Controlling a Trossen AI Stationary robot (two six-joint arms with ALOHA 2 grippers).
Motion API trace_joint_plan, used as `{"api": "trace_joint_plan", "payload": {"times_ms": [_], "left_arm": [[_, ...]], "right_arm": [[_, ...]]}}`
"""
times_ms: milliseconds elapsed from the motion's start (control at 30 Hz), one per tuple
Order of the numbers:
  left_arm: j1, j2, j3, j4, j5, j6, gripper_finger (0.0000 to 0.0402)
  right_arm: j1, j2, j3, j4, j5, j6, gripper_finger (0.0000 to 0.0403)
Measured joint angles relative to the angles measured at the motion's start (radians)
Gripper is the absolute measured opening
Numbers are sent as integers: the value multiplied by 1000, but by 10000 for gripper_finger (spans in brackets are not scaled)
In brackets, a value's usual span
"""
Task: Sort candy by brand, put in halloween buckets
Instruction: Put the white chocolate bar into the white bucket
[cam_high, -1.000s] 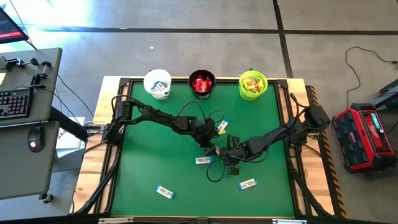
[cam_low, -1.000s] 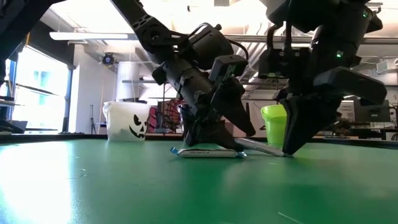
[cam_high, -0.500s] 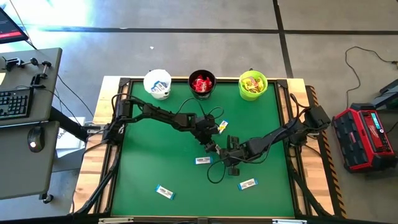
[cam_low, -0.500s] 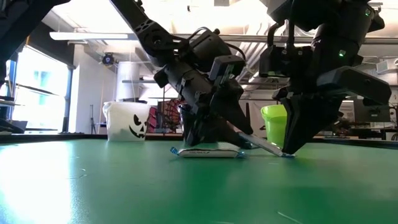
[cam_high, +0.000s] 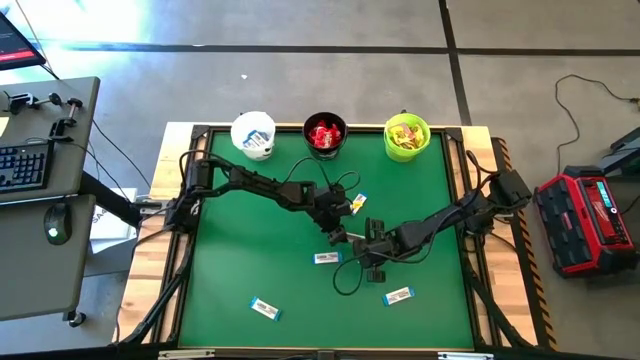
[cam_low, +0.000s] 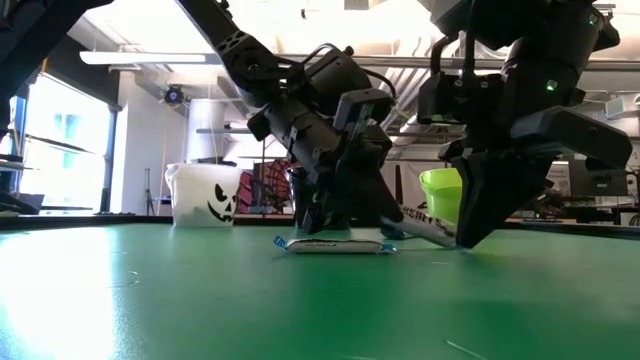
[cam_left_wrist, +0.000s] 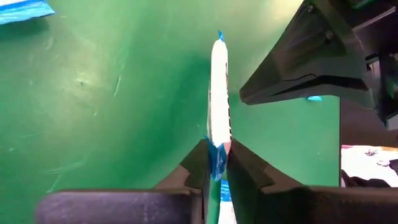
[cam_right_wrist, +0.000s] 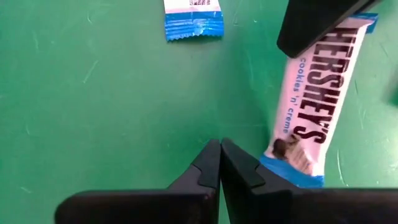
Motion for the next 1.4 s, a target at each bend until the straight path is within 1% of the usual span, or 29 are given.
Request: {"api": "trace_joint_plan", "payload": {"times_ms": [233, 400, 600, 733, 933, 1200, 1400], "left_arm": [[15, -13, 0, -32, 0, 36, 27], [41, -71, 0, -57, -24, 73, 28], [97, -198, 0, -169, -153, 163, 28], [142, -302, 0, -278, -249, 205, 28], [211, -458, 0, -442, -361, 251, 28], [313, -629, 0, -672, -457, 292, 28], [414, -716, 0, -857, -555, 319, 28]], "right_arm": [[38, 0, 34, -52, 1, 21, 0], [69, 0, 40, -76, 30, 59, 0], [79, 0, 40, -21, 46, 70, 0], [79, 0, 40, 4, 80, 63, 0], [78, -1, 40, 45, 108, 45, 0], [78, -1, 40, 53, 126, 45, 0], [78, -1, 40, 54, 140, 44, 0]]}}
